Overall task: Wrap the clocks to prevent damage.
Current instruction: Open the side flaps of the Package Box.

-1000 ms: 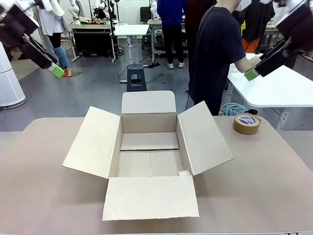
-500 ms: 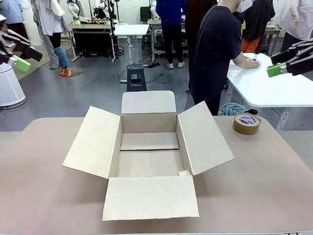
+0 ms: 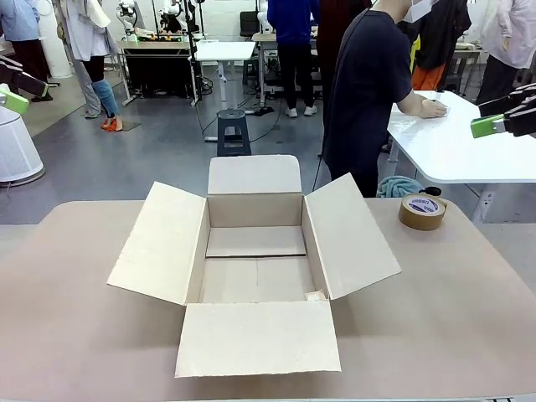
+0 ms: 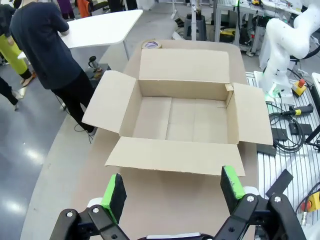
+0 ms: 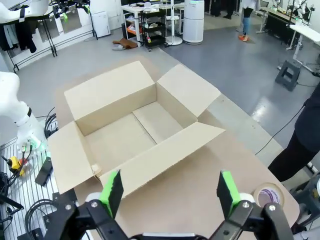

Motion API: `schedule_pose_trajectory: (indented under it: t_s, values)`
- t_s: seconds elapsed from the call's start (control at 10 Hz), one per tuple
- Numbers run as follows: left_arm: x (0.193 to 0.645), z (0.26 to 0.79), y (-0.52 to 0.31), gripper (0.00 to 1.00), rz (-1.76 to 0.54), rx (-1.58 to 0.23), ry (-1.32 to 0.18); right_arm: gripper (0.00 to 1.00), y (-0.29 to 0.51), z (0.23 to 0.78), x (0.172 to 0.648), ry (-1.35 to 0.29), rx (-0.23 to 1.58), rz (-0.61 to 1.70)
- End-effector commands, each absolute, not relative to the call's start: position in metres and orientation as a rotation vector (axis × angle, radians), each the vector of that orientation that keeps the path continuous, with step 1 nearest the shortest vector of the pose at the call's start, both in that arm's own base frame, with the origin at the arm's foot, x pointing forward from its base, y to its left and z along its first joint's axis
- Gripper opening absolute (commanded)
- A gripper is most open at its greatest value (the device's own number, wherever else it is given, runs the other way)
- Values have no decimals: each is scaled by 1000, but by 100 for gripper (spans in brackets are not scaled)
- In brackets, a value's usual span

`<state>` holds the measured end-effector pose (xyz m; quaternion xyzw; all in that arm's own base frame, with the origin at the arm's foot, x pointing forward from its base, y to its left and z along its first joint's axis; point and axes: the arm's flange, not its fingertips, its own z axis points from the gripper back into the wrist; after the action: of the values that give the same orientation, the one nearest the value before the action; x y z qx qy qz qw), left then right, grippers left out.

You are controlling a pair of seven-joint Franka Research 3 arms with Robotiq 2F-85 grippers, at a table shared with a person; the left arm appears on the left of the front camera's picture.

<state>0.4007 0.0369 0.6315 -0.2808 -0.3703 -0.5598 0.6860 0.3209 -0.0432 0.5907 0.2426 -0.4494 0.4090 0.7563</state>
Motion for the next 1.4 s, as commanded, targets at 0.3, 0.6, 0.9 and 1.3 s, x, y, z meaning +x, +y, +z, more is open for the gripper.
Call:
schedule_pose_trajectory:
  t_s: [0.3,0.6,0.9,1.3]
  values:
    - [396,635,38,41,-1281,-631,-870,40,-40,592,317,-973,506,917]
    - [400,632,36,0,-1278,-651,-840,0,-41,594,311,-961,503,922]
    - [401,630,35,0,-1273,-663,-838,0,-41,596,311,-953,496,918]
    - [401,628,37,0,-1258,-653,-847,0,-40,599,308,-944,468,926]
